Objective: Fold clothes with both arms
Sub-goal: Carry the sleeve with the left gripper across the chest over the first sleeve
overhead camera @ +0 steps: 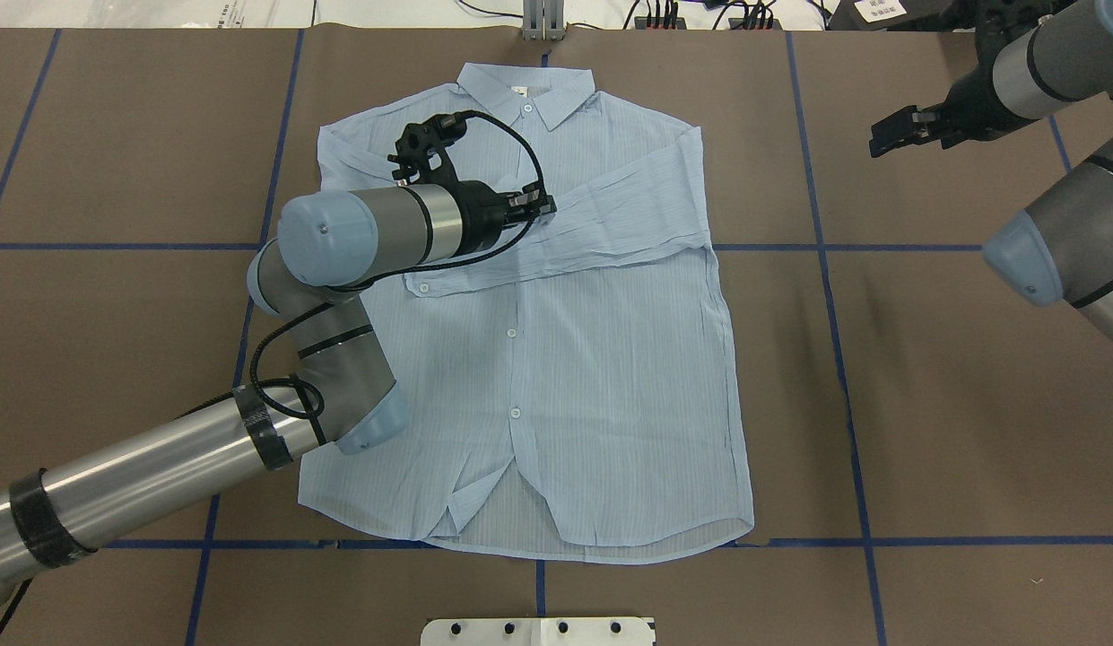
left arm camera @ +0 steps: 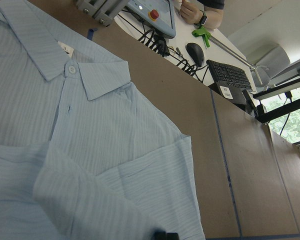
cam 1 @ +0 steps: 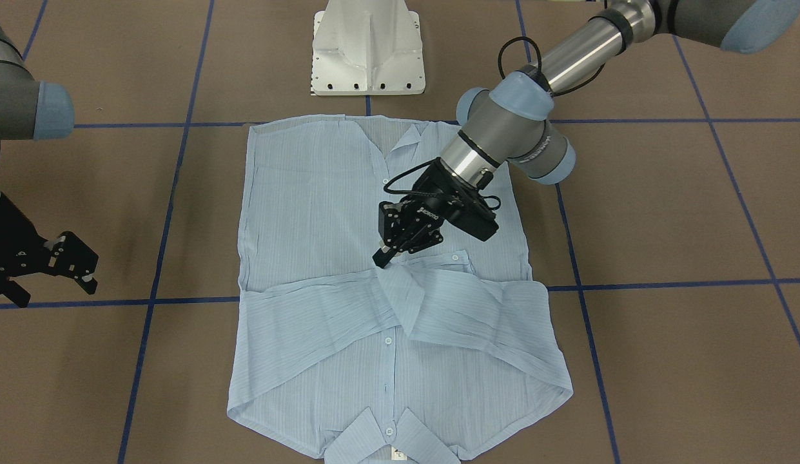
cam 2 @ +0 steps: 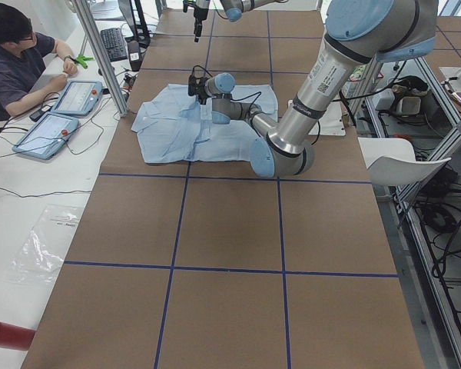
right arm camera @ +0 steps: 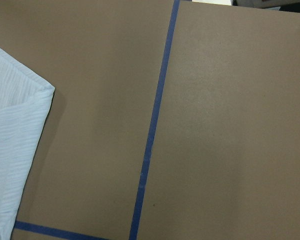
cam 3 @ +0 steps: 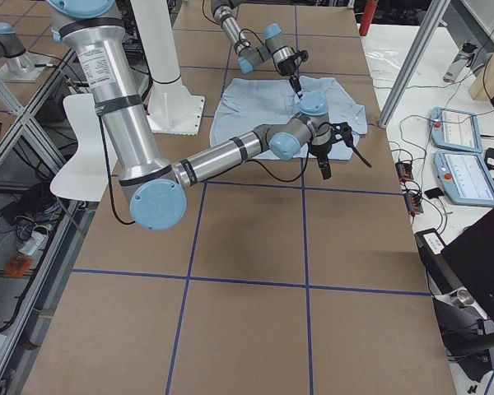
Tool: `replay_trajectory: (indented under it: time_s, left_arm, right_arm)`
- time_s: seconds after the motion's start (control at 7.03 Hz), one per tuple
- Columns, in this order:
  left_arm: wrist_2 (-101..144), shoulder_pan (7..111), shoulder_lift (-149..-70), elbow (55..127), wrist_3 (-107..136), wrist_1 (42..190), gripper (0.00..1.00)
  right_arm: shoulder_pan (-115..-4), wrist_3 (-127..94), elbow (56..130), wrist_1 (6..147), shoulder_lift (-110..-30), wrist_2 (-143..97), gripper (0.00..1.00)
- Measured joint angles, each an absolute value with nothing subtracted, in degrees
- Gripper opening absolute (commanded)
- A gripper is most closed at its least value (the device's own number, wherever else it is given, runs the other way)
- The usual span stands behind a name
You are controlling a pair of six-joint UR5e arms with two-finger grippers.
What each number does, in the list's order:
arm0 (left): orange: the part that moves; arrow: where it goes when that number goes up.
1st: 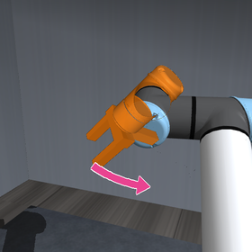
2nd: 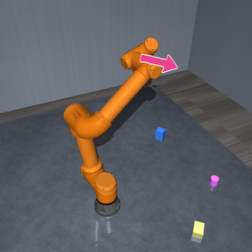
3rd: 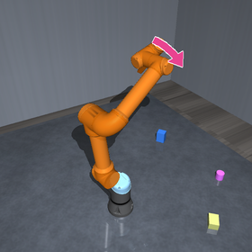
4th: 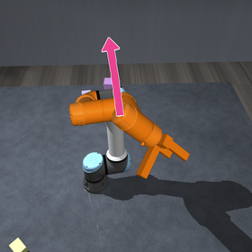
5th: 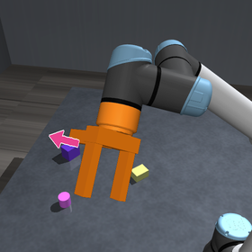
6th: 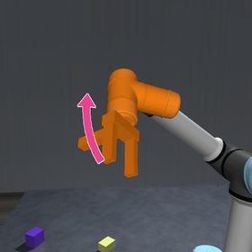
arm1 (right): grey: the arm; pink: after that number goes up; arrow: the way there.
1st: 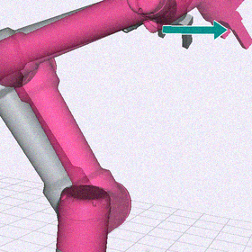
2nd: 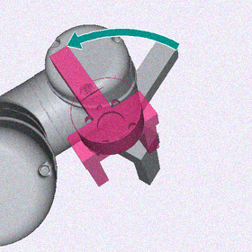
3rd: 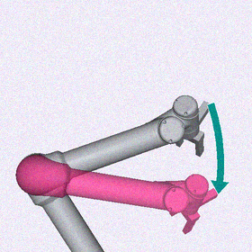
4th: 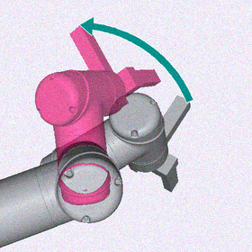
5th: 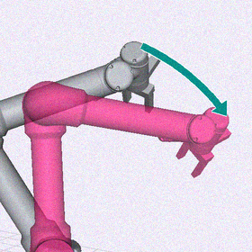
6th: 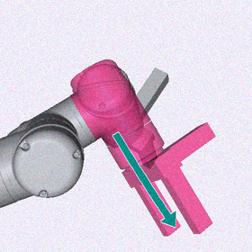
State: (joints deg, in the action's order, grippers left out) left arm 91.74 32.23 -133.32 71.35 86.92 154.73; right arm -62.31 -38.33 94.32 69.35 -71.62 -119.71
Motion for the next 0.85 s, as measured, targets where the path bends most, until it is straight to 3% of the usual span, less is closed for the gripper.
replay_trajectory:
  time_s: [0.43, 0.57, 0.85]
  left_arm:
    - [89.48, 28.18, -137.64, 67.07, 87.01, 154.6, 0.0]
    - [89.41, 27.6, -139.41, 65.22, 87.02, 154.61, 0.99]
    - [89.39, 26.98, -140.65, 63.61, 86.19, 154.67, 1.0]
  right_arm:
    - [-62.31, -38.34, 94.19, 69.38, -71.71, -119.71, 1.0]
    - [-62.31, -38.38, 94.16, 69.39, -71.72, -119.71, 1.0]
    - [-62.28, -38.4, 94.13, 69.41, -71.72, -119.71, 1.0]
